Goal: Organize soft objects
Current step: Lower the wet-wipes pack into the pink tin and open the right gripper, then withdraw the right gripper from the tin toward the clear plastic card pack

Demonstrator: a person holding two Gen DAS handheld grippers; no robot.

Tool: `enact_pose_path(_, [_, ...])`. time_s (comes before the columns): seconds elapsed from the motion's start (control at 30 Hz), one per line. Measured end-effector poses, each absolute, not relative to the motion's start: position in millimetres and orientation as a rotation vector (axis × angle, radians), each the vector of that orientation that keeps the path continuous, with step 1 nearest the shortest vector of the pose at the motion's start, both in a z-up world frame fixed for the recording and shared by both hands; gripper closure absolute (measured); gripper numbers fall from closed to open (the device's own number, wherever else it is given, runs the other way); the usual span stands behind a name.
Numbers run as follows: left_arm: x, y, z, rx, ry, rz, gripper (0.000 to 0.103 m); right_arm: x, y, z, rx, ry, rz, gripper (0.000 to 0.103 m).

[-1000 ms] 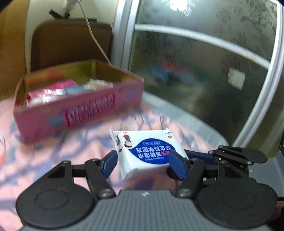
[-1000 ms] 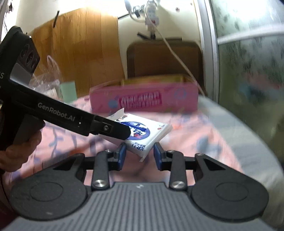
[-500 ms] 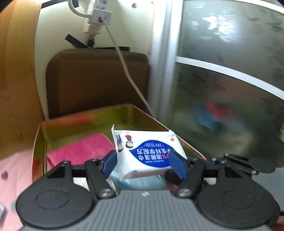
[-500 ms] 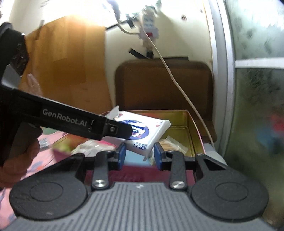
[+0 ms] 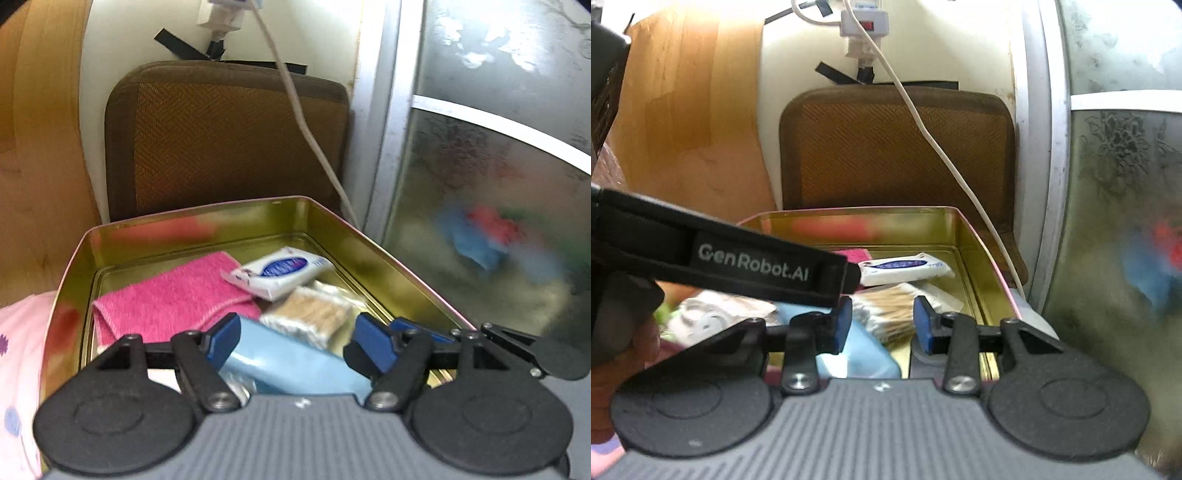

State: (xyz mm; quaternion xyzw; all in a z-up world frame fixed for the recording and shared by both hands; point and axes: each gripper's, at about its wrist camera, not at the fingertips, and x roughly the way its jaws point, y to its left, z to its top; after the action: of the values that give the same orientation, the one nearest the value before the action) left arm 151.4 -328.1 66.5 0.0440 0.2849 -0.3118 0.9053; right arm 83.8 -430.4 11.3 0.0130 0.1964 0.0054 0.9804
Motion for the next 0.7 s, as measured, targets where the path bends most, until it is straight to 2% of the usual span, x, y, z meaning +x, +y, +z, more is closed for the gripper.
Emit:
enact_pose_path(0.37, [65.1, -285.0, 92.1, 0.127, 0.561, -0.612, 0.026, 13.4, -420.2, 25.2, 0.124, 0.365, -0.001, 0.062])
enact_pose_path(0.7, [22.6, -226.1, 75.1, 0.16, 0.58, -0.526, 0.024, -26.6, -406.4, 11.2, 0.304, 0.432, -0.073, 0.06])
